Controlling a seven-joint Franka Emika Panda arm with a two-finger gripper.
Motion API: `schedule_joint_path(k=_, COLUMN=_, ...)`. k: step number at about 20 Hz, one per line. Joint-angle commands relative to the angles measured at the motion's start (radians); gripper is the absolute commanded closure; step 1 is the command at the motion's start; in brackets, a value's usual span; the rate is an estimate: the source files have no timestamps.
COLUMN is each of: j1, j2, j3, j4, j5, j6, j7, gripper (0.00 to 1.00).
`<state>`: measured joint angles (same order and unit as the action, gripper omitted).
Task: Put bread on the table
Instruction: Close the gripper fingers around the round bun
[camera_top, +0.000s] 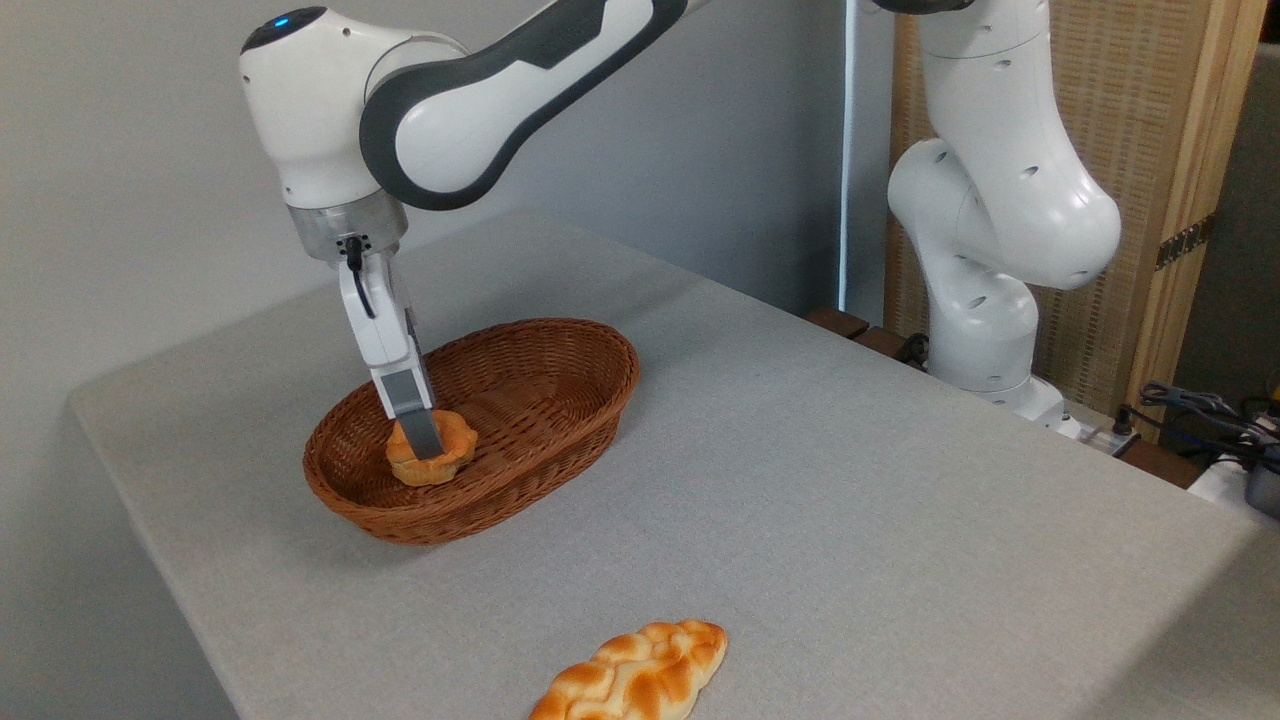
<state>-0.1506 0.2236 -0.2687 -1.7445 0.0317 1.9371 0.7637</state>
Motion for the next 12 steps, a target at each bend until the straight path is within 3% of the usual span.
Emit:
schedule_joint_path(k=1, j1=-0.006, j2=-0.009, j3=-0.001, j4=-0.027, j5=0.034, j6=0.033, j7=-0.015, gripper=0.01)
schedule_joint_path(k=8, j1=-0.006, j2=-0.003, j3=-0.003, j4=-0.049, j5=0.036, j6=0.089, j7=-0.015, gripper=0.06)
schedule_joint_path(k=12, j1=-0.006, j2=-0.003, j3=-0.003, j4=-0.059, j5=0.036, j6=0.120, j7=-0.015, gripper=0.24)
